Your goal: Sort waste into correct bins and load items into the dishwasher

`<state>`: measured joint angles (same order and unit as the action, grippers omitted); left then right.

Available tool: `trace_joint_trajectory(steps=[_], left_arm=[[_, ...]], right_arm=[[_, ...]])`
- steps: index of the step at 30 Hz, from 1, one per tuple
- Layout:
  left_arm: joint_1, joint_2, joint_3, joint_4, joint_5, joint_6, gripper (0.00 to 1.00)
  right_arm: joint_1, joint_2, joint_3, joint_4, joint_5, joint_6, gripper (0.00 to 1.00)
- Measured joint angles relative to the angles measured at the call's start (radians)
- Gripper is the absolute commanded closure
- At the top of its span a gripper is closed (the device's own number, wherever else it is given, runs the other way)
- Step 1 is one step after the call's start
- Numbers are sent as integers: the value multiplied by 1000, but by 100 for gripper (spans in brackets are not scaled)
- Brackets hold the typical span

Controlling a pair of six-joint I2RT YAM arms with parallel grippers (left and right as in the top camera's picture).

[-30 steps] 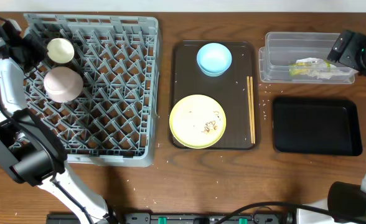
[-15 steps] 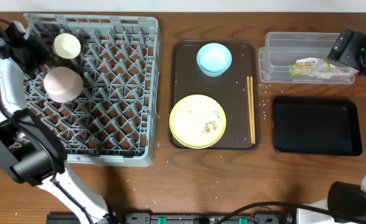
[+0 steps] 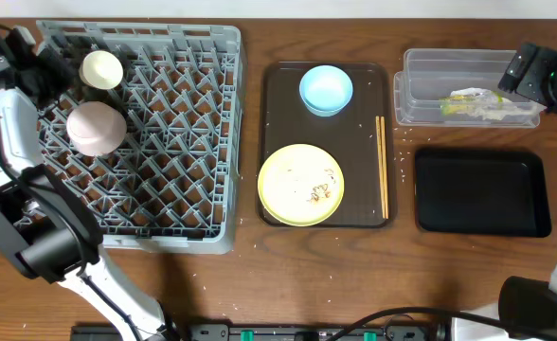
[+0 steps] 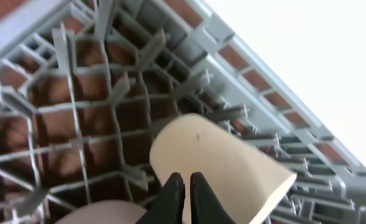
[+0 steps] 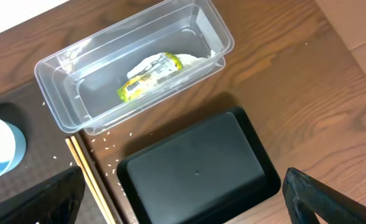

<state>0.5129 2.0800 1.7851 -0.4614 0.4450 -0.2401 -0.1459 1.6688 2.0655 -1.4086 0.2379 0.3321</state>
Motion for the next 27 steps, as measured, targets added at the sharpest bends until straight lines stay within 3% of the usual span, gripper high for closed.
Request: trace_joint_trajectory(steps=[16, 27], left_arm=[[-127, 0, 0, 39, -87, -22, 92], [-135, 0, 1, -17, -111, -21, 92]], right_arm=[[0, 0, 0, 8, -10, 0, 1], [0, 0, 0, 1, -10, 0, 1]])
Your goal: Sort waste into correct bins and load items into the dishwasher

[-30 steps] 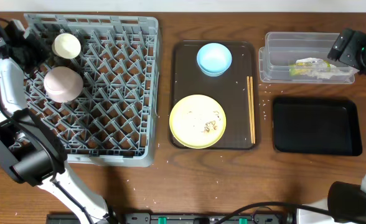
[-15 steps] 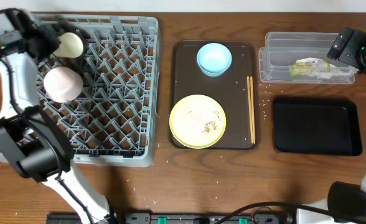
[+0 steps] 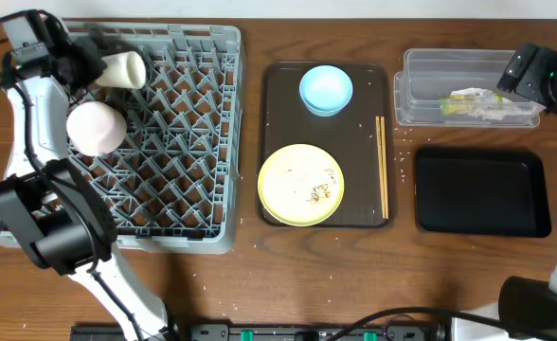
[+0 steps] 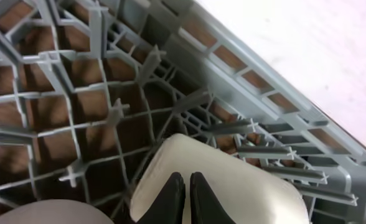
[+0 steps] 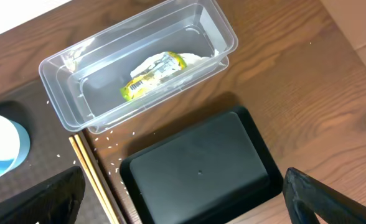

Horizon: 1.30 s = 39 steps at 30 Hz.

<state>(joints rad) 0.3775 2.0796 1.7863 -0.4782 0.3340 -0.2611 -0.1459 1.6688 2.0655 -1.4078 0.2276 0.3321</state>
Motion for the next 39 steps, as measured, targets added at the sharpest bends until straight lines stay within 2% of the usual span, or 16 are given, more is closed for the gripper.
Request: trace_joint_trajectory(steps=[14, 25, 34, 35, 36, 38, 39], left_arm=[[-145, 0, 0, -21, -94, 95, 93], [-168, -4, 0, -10, -139, 158, 92], [-187, -149, 0, -17, -154, 161, 92], [-195, -163, 4, -26, -154, 161, 91], [-205, -171, 8, -39, -154, 162, 85], [-225, -172, 12, -60, -154, 171, 62], [-236, -169, 12, -74, -154, 169, 53]], right_arm=[[0, 0, 0, 2, -1, 0, 1], [0, 0, 0, 2, -1, 0, 1], [0, 0, 0, 6, -3, 0, 1], [0, 0, 0, 6, -3, 0, 1], [0, 0, 0, 6, -3, 0, 1], [0, 0, 0, 6, -3, 0, 1], [0, 0, 0, 6, -3, 0, 1]])
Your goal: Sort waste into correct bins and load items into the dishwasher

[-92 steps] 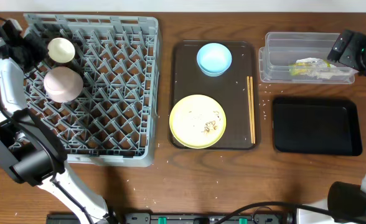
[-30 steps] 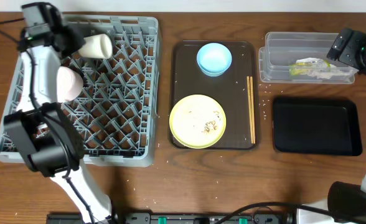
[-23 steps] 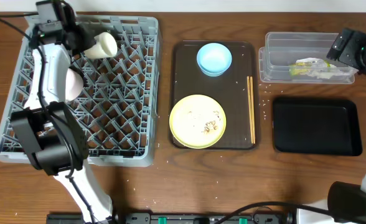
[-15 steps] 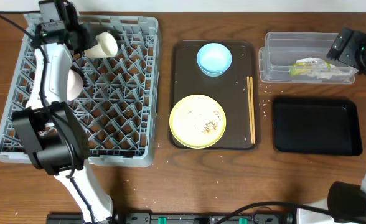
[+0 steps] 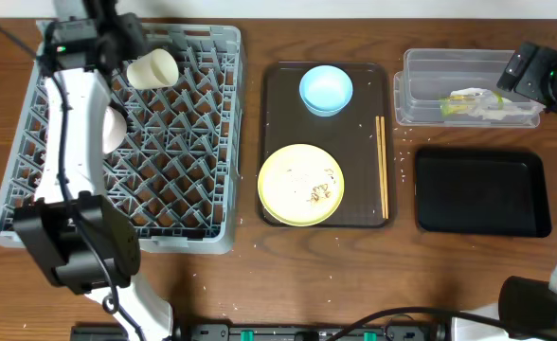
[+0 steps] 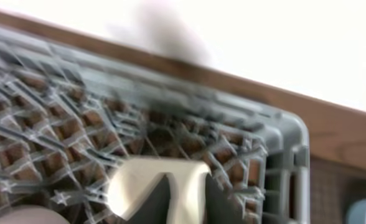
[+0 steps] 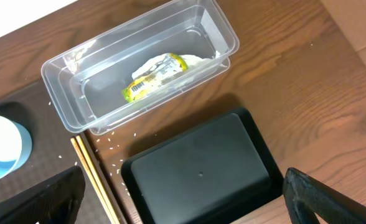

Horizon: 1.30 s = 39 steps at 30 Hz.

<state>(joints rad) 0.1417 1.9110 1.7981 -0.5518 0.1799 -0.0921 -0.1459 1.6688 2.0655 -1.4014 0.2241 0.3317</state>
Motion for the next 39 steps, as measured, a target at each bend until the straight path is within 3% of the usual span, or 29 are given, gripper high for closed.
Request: trace_joint_trajectory(steps=[4, 14, 23, 33, 37, 39], left_arm=[[-40, 27, 0, -36, -3, 19, 39], [-65, 52, 0, -60, -174, 49, 39], [-77, 126, 0, -119, -218, 66, 40], [-80, 129, 0, -115, -371, 94, 65], [-80, 144, 0, -114, -430, 113, 87], [-80, 156, 0, -110, -473, 123, 92]], right_arm=[[0, 0, 0, 0, 0, 0, 1], [0, 0, 0, -2, 0, 0, 1], [0, 0, 0, -3, 0, 0, 1], [0, 0, 0, -3, 0, 0, 1], [0, 0, 0, -9, 0, 0, 1], [0, 0, 0, -13, 0, 0, 1]])
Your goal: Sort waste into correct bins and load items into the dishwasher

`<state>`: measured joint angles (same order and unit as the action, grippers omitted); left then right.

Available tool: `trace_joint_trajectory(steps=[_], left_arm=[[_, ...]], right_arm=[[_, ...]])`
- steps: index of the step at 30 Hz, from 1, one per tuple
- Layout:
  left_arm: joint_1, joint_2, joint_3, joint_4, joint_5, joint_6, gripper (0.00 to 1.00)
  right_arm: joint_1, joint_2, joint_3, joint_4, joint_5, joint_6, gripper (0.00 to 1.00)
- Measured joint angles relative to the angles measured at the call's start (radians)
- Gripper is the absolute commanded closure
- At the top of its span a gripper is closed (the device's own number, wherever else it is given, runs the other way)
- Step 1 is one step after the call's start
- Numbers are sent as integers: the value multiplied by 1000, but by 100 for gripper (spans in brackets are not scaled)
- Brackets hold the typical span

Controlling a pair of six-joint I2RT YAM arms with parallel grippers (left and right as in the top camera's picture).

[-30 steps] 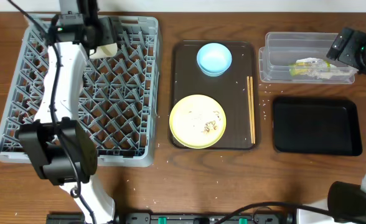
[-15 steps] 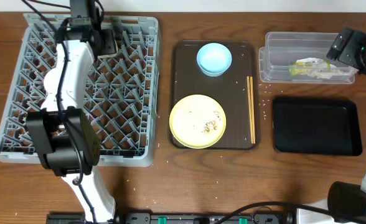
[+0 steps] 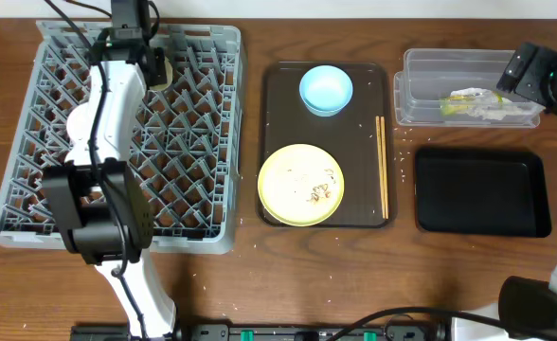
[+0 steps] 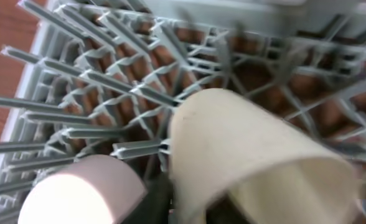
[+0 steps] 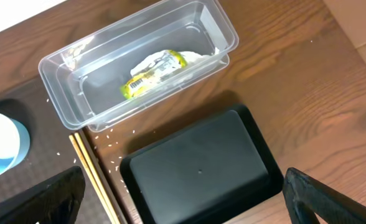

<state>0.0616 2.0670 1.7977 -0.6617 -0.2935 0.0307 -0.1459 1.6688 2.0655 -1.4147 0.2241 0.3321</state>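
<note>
In the left wrist view my left gripper (image 4: 170,205) is shut on a cream cup (image 4: 245,149) that is tilted on its side over the grey dishwasher rack (image 3: 193,142). A pink cup (image 4: 77,193) stands upside down just beside it. From overhead the left gripper (image 3: 153,68) is at the rack's back, and it covers most of the cream cup. My right gripper (image 5: 183,202) hangs open above the black bin (image 5: 198,165), holding nothing. On the brown tray (image 3: 278,114) lie a blue bowl (image 3: 326,88), a soiled yellow plate (image 3: 301,184) and chopsticks (image 3: 383,166).
A clear plastic bin (image 3: 463,87) at the back right holds a yellow-and-white wrapper (image 3: 473,102). The black bin (image 3: 482,191) sits in front of it. Rice grains are scattered between the tray and the bins. My left arm lies along the rack's left half.
My left wrist has turned and now sits over the rack's back middle, hiding most of the cream cup, which has shifted slightly right. The arm now partly covers the pink cup. The right arm is unchanged.
The cream cup first stood upside down at the rack's back left beside the pink cup, with my left gripper shut on it. Then it lay tipped on its side, each time further right along the back rows. Now it is held tilted near the back middle.
</note>
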Motion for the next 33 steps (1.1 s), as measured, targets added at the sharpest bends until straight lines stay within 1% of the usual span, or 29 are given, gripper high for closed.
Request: trace_joint_trajectory(steps=[8, 13, 17, 20, 27, 33], left_arm=[[1, 5, 0, 27, -110, 36, 92], [14, 4, 5, 78, -165, 53, 92], [45, -11, 6, 132, -230, 56, 93], [89, -22, 12, 144, -274, 56, 93], [179, -10, 15, 233, -314, 58, 92], [200, 63, 16, 301, -319, 90, 92]], right_arm=[[0, 0, 0, -1, 0, 0, 1], [0, 0, 0, -2, 0, 0, 1], [0, 0, 0, -8, 0, 0, 1], [0, 0, 0, -10, 0, 0, 1], [0, 0, 0, -10, 0, -1, 1], [0, 0, 0, -8, 0, -1, 1]])
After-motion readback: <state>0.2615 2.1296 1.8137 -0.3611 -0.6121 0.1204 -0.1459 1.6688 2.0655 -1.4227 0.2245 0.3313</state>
